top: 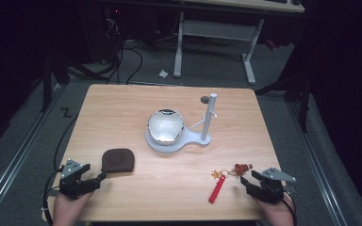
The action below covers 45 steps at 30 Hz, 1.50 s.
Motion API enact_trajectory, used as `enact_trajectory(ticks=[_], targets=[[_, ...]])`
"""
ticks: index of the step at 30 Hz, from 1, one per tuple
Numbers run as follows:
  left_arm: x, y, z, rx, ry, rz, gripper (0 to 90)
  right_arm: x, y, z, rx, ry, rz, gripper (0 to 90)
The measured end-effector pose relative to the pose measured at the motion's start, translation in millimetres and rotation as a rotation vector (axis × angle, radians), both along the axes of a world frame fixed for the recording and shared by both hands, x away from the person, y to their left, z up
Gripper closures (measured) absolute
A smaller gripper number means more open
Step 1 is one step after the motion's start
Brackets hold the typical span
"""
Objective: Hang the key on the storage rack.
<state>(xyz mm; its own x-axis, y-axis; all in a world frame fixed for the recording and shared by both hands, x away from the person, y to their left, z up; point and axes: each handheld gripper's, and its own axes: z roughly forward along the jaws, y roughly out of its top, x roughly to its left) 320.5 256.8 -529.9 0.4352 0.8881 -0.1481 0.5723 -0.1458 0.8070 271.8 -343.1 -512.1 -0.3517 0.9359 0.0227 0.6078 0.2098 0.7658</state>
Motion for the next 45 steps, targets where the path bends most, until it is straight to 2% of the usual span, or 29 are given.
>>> enact_trajectory(ticks=[1,6,14,16,17,18,19,20,21,24,25,26,27,28,29,32,34,36,43,45], targets=[[-0.3,2.1,-0.1,-0.019,-0.001,0.006,25.1,0.6,0.5,-0.7,-0.009,-0.005,0.008,45.5],[0.0,7.2,-0.6,-0.040,0.001,0.017,25.8,0.6,1.0,-0.9,-0.009,-0.005,0.007,46.1],[-1.9,8.1,1.2,-0.041,-0.009,0.026,27.0,-0.1,2.3,1.1,0.000,-0.010,0.010,48.2],[-2.2,7.5,1.4,-0.044,-0.011,0.024,28.2,-0.1,0.4,3.5,0.013,-0.014,0.007,55.6],[-2.4,7.0,1.6,-0.043,-0.012,0.021,28.8,0.4,-1.0,5.4,0.016,-0.016,0.002,63.0],[-2.4,7.0,1.6,-0.043,-0.012,0.021,29.6,0.4,-1.0,5.4,0.016,-0.016,0.002,63.0],[-2.9,6.1,2.0,-0.036,-0.016,0.020,30.8,4.3,-4.9,10.8,0.012,-0.020,-0.011,82.0],[-2.8,6.2,2.2,-0.035,-0.015,0.020,32.8,7.6,-5.8,14.1,0.001,-0.016,-0.021,89.1],[-2.8,6.2,2.2,-0.035,-0.015,0.020,35.3,7.6,-5.8,14.1,0.001,-0.016,-0.021,89.1],[-1.9,8.7,2.2,-0.053,-0.009,0.022,40.3,24.9,-7.1,17.0,-0.045,0.002,-0.033,90.0],[-2.0,10.0,2.8,-0.051,-0.018,0.031,42.8,40.2,-6.5,14.3,-0.069,0.024,-0.042,90.0],[-2.0,10.0,2.8,-0.051,-0.018,0.031,43.0,40.2,-6.5,14.3,-0.069,0.024,-0.042,90.0],[-2.2,10.9,3.1,-0.052,-0.021,0.034,43.0,49.0,-6.6,12.7,-0.083,0.027,-0.038,90.0],[-2.2,11.9,3.2,-0.059,-0.022,0.035,42.6,64.0,-3.3,10.3,-0.091,0.045,-0.052,90.0],[-2.2,12.8,3.3,-0.065,-0.023,0.035,42.3,71.3,-2.0,8.9,-0.095,0.054,-0.051,90.0],[-2.8,14.1,3.2,-0.070,-0.022,0.037,41.9,84.5,3.6,2.0,-0.130,0.108,-0.032,90.0],[-3.3,14.6,3.0,-0.075,-0.024,0.033,41.7,84.2,5.3,-1.9,-0.146,0.125,-0.022,90.0],[-3.0,14.7,2.9,-0.074,-0.024,0.032,41.6,82.0,4.7,-1.6,-0.135,0.127,-0.022,90.0],[-1.7,12.6,2.4,-0.074,-0.016,0.022,41.2,53.9,-3.3,6.1,-0.093,0.142,-0.008,90.0],[-2.2,11.8,3.2,-0.074,-0.020,0.020,41.2,50.1,-3.2,6.3,-0.097,0.140,-0.003,90.0]])
